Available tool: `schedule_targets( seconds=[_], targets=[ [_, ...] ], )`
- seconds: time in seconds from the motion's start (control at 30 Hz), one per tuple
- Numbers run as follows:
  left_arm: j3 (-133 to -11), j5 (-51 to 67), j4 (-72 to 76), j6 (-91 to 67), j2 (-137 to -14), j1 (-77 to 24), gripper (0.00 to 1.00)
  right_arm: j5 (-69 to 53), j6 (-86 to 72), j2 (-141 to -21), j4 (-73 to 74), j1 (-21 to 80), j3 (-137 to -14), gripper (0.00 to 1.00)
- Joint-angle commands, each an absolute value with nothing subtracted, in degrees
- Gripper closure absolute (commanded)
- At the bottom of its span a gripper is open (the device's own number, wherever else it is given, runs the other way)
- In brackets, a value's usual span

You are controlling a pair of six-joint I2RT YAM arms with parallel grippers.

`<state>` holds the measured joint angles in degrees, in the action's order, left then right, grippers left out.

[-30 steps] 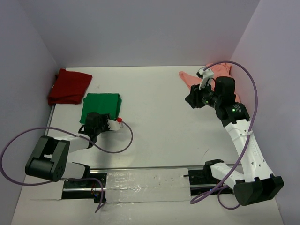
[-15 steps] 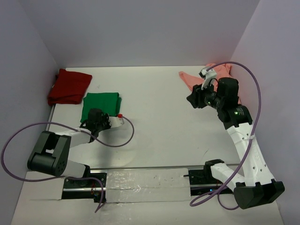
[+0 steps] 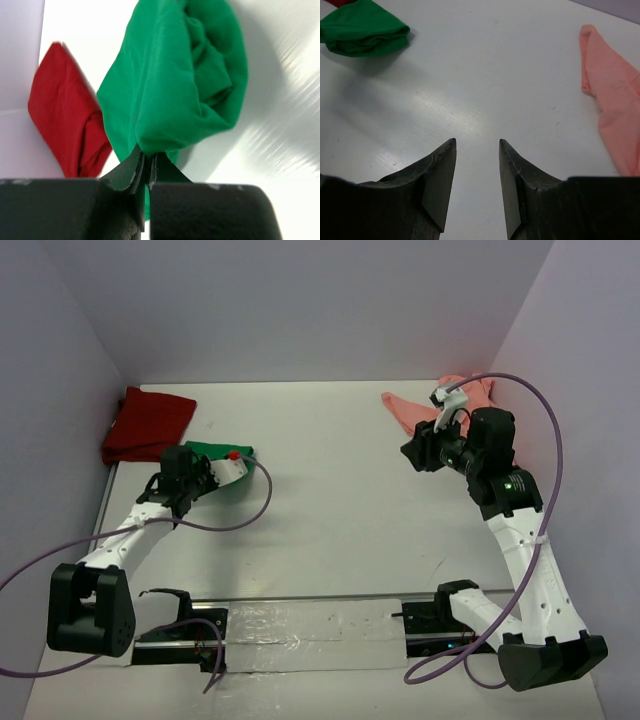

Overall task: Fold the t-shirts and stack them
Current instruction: Put the neatly folded tshirt into the corner of the board with the left arm

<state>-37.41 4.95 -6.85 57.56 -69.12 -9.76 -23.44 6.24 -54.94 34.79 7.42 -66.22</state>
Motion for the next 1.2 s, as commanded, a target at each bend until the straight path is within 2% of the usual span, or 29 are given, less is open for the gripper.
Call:
schedule_targets(
  seconds=[0.0,0.53,0.97,1.17],
  targets=[
    [-40.34,7.20,-12.21,59.23,-67.33,-6.69,0.96,-24.17,5.80,-53.44,33.49,6.86,-68.29,0.53],
    [-42.19,9.93,-18.80,62.22,-61.44,-0.09,0.95,-24.35,5.63,-53.09,33.66,6.50,-68.91,0.53],
    [-34.98,11.77,-24.43,68.19,-51.07,10.36,0.95,-24.35,5.62,-51.86,34.63,6.24,-70.49,0.53],
    [-34.01,14.93,-21.54,70.57,-52.98,16.69,0.96,-23.38,6.06,-52.73,34.72,6.15,-71.02,0.53]
  ],
)
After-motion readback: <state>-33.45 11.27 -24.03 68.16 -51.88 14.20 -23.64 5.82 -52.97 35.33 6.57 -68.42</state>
